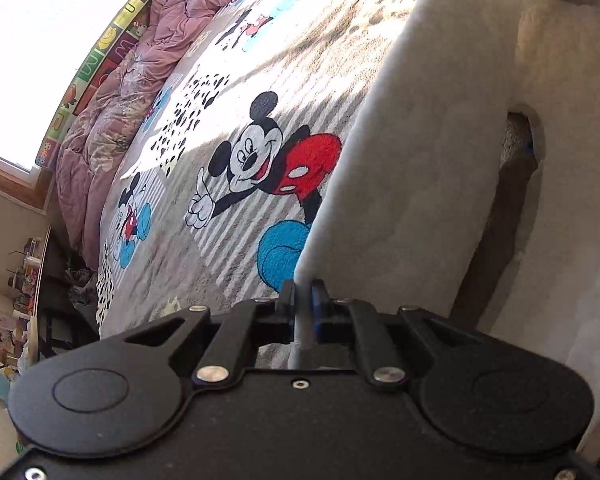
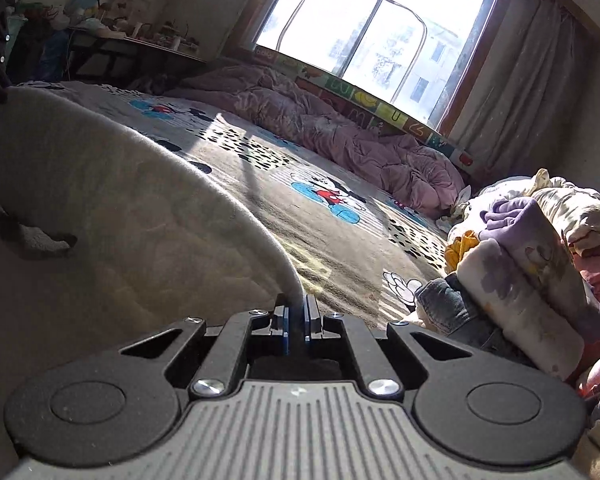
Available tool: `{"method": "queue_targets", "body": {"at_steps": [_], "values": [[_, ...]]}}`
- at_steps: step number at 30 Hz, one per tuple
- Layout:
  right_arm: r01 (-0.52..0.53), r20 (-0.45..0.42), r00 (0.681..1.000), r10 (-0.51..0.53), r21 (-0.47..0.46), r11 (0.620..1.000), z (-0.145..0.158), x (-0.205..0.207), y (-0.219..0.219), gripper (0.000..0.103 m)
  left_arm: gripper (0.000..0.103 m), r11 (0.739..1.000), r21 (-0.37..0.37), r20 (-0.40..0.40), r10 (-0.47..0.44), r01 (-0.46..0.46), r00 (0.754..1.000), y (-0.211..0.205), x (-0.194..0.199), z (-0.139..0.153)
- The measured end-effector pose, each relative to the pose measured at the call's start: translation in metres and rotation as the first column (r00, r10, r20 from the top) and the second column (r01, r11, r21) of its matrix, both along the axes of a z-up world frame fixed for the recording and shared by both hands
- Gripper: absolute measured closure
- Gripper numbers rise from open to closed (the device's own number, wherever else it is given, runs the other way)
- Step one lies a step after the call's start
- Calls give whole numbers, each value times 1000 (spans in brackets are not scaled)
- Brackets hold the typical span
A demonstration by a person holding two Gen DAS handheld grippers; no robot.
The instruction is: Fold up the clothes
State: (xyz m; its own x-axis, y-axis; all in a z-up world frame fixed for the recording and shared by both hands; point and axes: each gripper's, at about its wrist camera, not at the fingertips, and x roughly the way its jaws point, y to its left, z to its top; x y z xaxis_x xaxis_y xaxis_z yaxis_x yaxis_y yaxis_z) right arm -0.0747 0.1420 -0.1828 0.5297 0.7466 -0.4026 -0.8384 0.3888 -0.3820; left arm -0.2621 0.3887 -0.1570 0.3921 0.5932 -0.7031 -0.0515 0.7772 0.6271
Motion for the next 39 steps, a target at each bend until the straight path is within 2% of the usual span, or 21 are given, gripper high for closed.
{"method": "queue_targets", "body": {"at_steps": [5,12,15,18,19,20,21,22,23,25,26,28,29,32,34,37,38,39], "values": [[16,-55,998,-16,8,1000,-10,21,20,95,96,996,-43,14,80,-80,997,22,16,-2],[48,-127,991,-46,12,999,-19,38,40,95,96,981,-52,23,190,-188,982,42,39,-1],[48,-132,990,-46,7,999,-20,44,48,95,96,973,-41,20,230,-229,973,46,47,-1],[62,-151,987,-62,-3,998,-20,53,56,95,84,941,30,23,336,-336,942,59,59,-7],[75,-164,984,-77,-16,997,-22,56,58,91,59,930,43,24,364,-365,931,63,60,-8],[97,-161,982,-101,-32,995,-25,58,58,75,41,921,33,31,387,-388,922,65,59,-7],[121,-147,981,-127,-47,992,-29,58,58,64,41,920,23,34,390,-391,920,66,58,-7],[130,-148,980,-137,-53,990,-30,59,56,46,42,919,13,37,393,-394,919,66,57,-6],[130,-157,978,-137,-53,990,-30,61,53,41,42,918,3,39,396,-397,917,67,56,-6],[137,-204,969,-139,-23,990,-25,66,40,41,42,918,-19,44,396,-395,917,67,53,-3],[146,-240,960,-142,-4,989,-23,71,32,37,42,918,-29,47,396,-395,917,67,52,-1],[164,-325,934,-145,31,986,-19,83,15,33,42,918,-51,52,395,-393,917,67,49,2],[174,-388,911,-140,53,983,-18,93,5,33,42,918,-61,54,395,-392,917,67,48,3],[234,-581,804,-127,112,966,-23,126,-16,33,42,884,-157,108,459,-440,882,79,34,16],[288,-706,701,-100,152,945,-33,149,-28,33,42,855,-224,135,502,-467,854,89,25,20],[319,-819,572,-41,176,931,-51,173,-34,33,41,805,-338,149,557,-487,817,104,16,17],[309,-833,553,-23,180,934,-55,175,-33,33,41,787,-376,147,572,-489,807,108,14,15],[288,-835,550,-6,183,940,-57,175,-29,33,41,772,-400,139,584,-494,800,112,13,11]]}}
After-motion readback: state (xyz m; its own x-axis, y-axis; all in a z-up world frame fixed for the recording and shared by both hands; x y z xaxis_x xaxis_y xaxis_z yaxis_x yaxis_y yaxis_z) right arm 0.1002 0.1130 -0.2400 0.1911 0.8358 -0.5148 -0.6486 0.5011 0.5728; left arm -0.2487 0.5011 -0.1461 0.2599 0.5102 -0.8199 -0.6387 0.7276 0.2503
